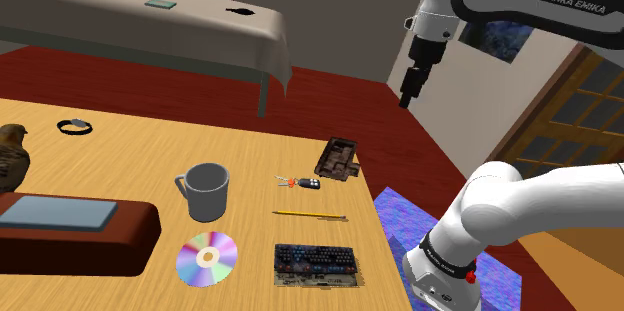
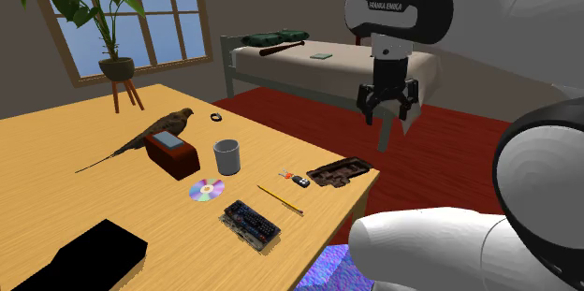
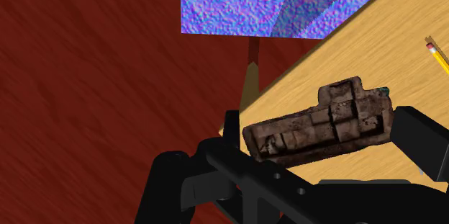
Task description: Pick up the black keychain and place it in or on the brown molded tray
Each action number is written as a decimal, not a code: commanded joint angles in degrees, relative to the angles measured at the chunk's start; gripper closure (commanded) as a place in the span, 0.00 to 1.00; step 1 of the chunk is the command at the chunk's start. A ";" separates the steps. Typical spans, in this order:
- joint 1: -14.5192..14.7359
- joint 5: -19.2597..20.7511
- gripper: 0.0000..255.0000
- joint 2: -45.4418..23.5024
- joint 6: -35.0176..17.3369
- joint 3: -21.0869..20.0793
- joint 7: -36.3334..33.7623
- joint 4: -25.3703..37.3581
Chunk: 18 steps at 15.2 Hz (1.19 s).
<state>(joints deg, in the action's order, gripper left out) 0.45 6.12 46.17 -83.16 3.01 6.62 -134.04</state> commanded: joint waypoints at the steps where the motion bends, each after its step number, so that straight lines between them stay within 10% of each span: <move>1: 0.00 0.00 0.00 0.00 0.00 0.00 0.00 0.00; 18: 10.39 -6.51 0.00 -18.69 -29.34 -7.47 1.71 -9.38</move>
<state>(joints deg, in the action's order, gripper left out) 10.14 0.03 29.03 -110.37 -3.82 8.35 -143.03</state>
